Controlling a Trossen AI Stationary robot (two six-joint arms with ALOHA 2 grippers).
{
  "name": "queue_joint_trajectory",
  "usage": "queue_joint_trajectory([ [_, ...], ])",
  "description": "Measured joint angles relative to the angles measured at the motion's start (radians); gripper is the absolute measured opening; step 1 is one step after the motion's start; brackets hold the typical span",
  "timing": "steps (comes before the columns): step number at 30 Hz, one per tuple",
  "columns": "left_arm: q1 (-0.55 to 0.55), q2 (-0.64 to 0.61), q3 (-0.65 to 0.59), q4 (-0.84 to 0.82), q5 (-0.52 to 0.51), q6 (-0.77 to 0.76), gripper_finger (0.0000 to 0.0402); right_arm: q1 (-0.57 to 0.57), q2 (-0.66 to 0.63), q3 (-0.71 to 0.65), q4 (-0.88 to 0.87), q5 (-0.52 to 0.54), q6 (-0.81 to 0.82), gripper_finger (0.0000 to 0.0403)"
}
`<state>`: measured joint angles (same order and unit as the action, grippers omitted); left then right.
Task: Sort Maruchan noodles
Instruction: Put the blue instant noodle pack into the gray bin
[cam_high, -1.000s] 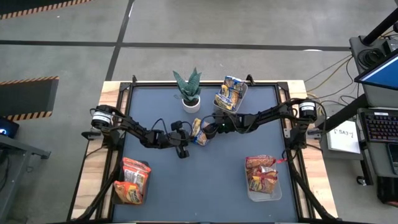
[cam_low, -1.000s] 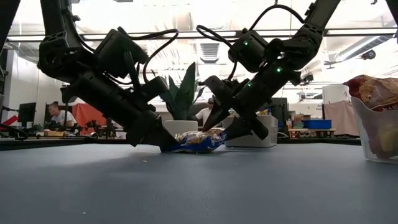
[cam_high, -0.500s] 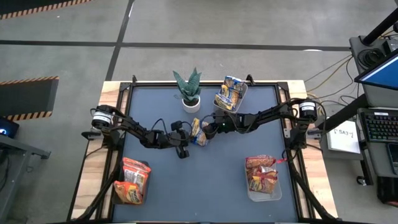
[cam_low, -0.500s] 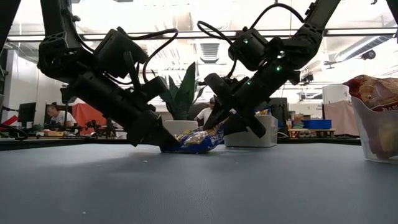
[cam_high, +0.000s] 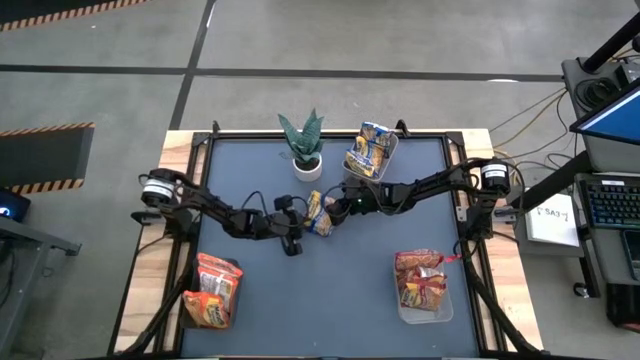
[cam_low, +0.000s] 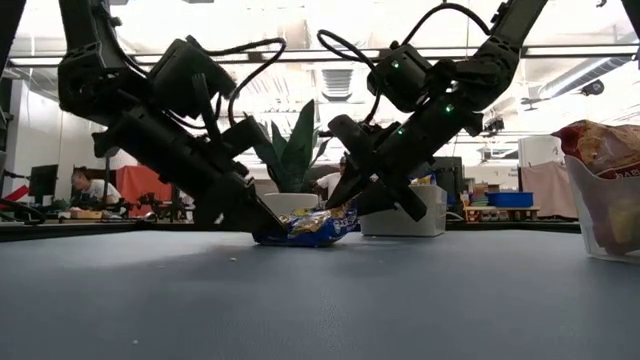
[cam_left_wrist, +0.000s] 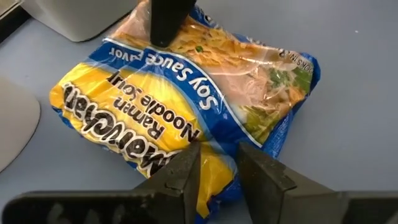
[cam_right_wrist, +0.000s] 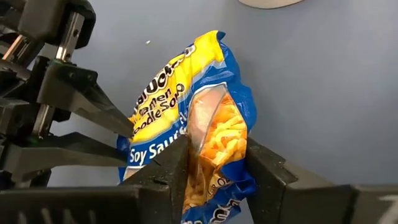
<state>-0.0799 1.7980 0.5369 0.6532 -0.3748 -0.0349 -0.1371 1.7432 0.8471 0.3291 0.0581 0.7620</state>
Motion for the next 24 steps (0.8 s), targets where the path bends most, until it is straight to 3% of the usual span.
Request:
queue_joint_trajectory([
  [6, -0.008, -0.07, -0.001, -0.067, -0.006, 0.0, 0.009, 0.001, 0.0, 0.0, 0.0, -0.002, 0.0, 0.0087],
  [16, -0.031, -0.238, -0.085, -0.11, -0.009, -0.005, 0.009, 0.001, -0.039, 0.0, -0.015, -0.014, -0.018, 0.0081],
  [24, -0.044, -0.417, -0.246, 0.114, -0.008, -0.007, 0.009, 0.0, -0.127, 0.0, -0.048, -0.006, -0.058, 0.0081],
])
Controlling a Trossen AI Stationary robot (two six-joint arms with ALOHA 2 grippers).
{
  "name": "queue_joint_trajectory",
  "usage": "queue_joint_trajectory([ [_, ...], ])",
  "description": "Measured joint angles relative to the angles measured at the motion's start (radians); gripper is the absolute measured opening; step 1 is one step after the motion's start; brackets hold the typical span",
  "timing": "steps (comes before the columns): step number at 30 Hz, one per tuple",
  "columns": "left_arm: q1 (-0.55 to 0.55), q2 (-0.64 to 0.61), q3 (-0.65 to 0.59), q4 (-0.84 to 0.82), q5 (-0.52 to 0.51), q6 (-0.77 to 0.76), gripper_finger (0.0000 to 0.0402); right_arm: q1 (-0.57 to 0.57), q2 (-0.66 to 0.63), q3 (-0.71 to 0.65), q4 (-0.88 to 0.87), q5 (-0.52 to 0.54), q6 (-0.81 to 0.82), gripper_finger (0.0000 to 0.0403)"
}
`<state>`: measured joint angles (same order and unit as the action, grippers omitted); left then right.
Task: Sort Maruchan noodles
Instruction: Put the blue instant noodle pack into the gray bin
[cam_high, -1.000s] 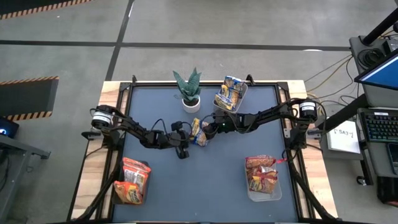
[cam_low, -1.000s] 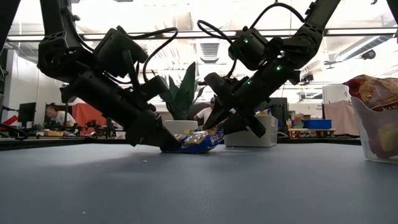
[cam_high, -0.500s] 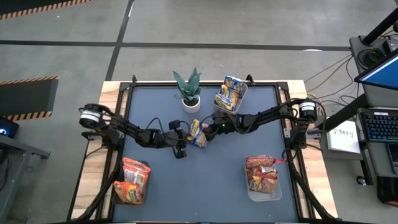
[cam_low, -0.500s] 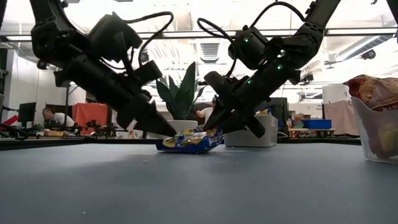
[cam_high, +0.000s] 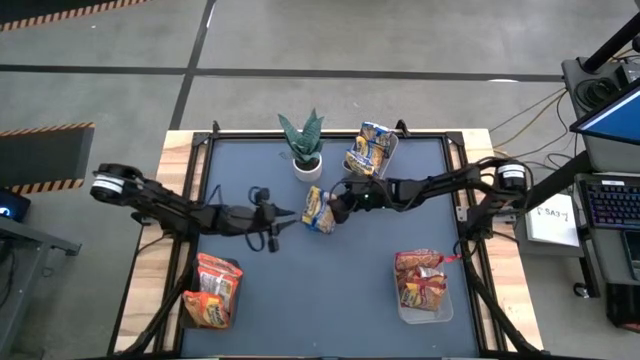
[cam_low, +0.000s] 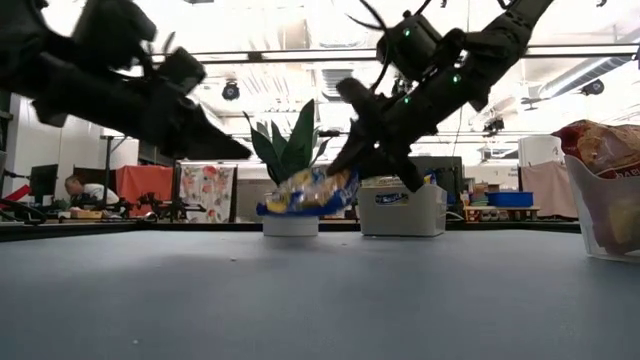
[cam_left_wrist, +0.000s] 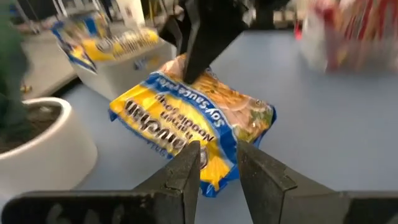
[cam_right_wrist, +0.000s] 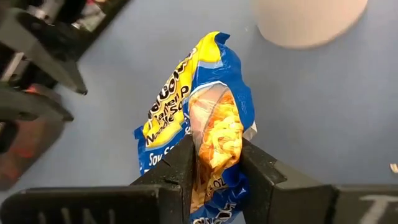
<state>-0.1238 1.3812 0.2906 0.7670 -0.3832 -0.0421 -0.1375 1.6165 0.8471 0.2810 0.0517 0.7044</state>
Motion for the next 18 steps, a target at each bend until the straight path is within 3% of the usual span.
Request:
queue_joint_trajectory([
  [8, 0.0, -0.029, -0.167, 0.362, 0.0, 0.003, 0.009, -0.003, -0.134, -0.001, -0.028, 0.014, -0.048, 0.0081],
  [18, 0.0, -0.014, -0.154, 0.361, 0.001, 0.004, 0.009, -0.066, -0.421, -0.001, -0.249, 0.235, -0.204, 0.0078],
])
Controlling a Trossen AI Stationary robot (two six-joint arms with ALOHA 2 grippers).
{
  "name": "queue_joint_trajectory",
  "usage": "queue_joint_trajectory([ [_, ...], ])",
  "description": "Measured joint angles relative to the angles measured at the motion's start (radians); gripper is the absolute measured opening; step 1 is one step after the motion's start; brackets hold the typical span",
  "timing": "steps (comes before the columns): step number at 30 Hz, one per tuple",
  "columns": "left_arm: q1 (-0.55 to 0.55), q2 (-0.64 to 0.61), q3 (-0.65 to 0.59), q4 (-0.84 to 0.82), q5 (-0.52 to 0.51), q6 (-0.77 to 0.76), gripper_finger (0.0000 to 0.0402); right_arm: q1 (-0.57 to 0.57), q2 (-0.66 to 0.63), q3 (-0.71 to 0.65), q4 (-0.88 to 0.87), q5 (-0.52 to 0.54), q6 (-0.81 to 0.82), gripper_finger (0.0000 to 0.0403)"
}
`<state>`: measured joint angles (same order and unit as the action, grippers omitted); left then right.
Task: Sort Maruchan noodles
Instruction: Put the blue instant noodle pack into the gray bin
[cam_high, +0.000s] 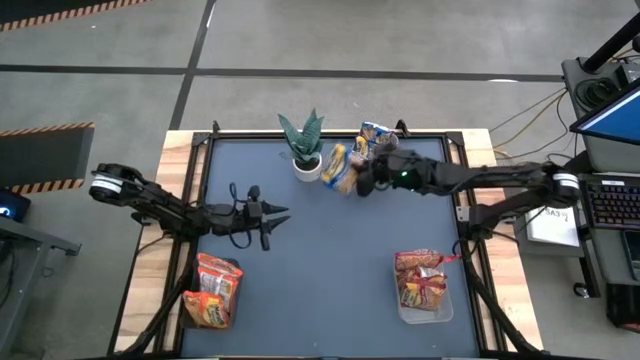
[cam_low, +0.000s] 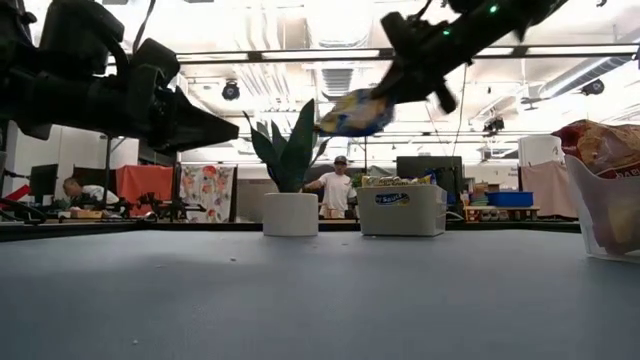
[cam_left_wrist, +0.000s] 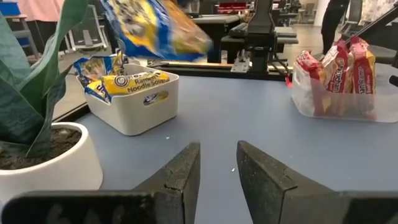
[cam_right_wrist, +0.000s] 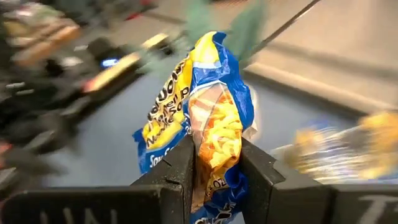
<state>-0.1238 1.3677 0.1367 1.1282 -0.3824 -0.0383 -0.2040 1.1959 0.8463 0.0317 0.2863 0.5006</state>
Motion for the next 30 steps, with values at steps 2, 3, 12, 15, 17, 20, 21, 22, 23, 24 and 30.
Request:
queue_joint_trajectory([
  [2, 0.0, 0.001, 0.0, 0.0, 0.0, 0.0, 0.009, -0.018, -0.047, 0.0, -0.048, 0.098, -0.075, 0.0077],
  [3, 0.0, 0.001, 0.0, 0.001, 0.0, 0.0, 0.009, -0.028, -0.067, 0.0, -0.073, 0.154, -0.109, 0.0076],
  [12, 0.001, 0.01, 0.0, 0.002, -0.001, 0.001, 0.009, -0.107, -0.11, 0.0, -0.164, 0.395, -0.423, 0.0076],
  [15, 0.001, 0.01, 0.0, 0.001, -0.001, 0.001, 0.009, -0.132, -0.076, 0.0, -0.165, 0.394, -0.442, 0.0076],
  [17, 0.001, 0.01, 0.0, 0.001, -0.001, 0.001, 0.009, -0.15, -0.047, 0.0, -0.166, 0.393, -0.442, 0.0076],
  [20, 0.001, 0.01, 0.0, 0.0, -0.002, 0.003, 0.009, -0.172, -0.004, 0.0, -0.166, 0.392, -0.437, 0.0076],
  [21, 0.001, 0.01, 0.0, 0.0, -0.002, 0.003, 0.009, -0.179, 0.008, 0.0, -0.167, 0.389, -0.437, 0.0076],
  [22, 0.001, 0.01, 0.0, 0.001, -0.002, 0.003, 0.009, -0.185, 0.021, 0.0, -0.168, 0.384, -0.432, 0.0076],
  [23, 0.001, 0.01, 0.0, 0.0, -0.002, 0.003, 0.009, -0.191, 0.031, 0.0, -0.168, 0.374, -0.421, 0.0076],
  [24, 0.001, 0.01, 0.0, 0.0, -0.002, 0.003, 0.009, -0.198, 0.04, 0.0, -0.167, 0.36, -0.405, 0.0076],
  [30, 0.001, 0.01, 0.0, -0.007, -0.002, 0.003, 0.009, -0.244, 0.057, 0.0, -0.164, 0.228, -0.323, 0.0073],
])
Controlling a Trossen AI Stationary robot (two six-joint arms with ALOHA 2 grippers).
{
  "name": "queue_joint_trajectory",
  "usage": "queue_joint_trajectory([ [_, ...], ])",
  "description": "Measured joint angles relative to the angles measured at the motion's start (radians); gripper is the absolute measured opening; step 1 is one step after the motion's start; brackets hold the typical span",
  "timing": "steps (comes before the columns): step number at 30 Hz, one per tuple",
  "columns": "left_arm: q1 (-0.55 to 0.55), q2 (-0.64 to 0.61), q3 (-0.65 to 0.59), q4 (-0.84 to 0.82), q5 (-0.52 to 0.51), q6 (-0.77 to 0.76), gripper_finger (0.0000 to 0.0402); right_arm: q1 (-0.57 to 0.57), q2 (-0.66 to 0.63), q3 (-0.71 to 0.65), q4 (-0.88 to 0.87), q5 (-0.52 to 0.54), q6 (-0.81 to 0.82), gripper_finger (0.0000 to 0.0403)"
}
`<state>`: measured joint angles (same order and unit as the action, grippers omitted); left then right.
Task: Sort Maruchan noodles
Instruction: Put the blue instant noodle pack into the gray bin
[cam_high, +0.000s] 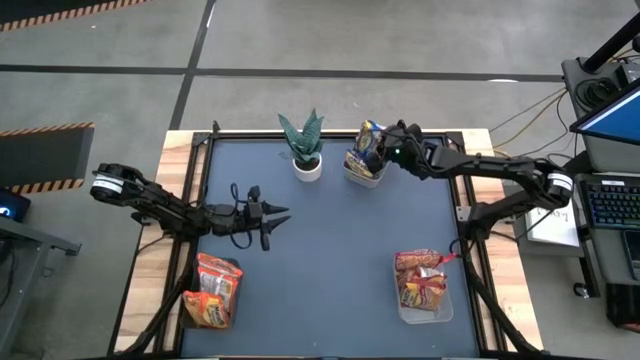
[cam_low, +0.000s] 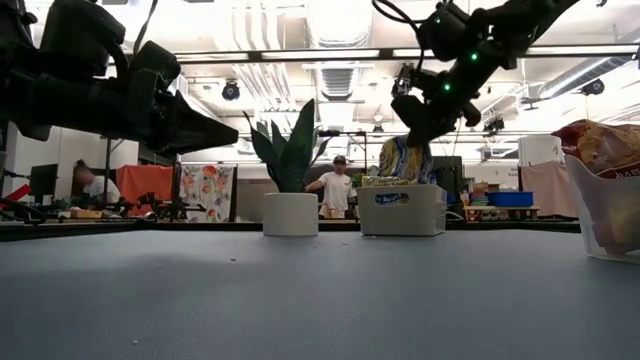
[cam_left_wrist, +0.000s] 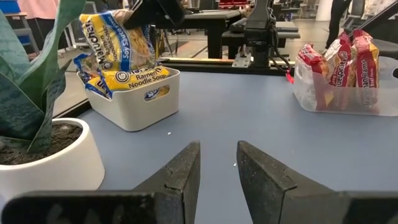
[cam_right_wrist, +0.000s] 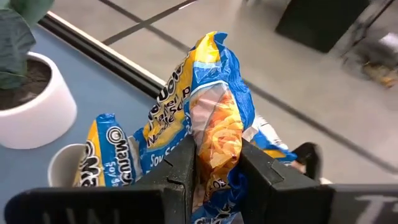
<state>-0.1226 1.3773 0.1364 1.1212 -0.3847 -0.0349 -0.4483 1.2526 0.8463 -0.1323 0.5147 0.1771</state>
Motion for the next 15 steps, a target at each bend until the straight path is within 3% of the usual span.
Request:
queue_joint_trajectory([
  [6, 0.0, 0.0, 0.0, -0.002, -0.001, 0.0, 0.009, -0.058, 0.019, 0.0, -0.015, -0.116, 0.061, 0.0074],
  [15, 0.0, 0.0, 0.0, -0.002, -0.002, 0.0, 0.009, -0.067, 0.105, 0.003, -0.004, -0.116, 0.05, 0.0116],
])
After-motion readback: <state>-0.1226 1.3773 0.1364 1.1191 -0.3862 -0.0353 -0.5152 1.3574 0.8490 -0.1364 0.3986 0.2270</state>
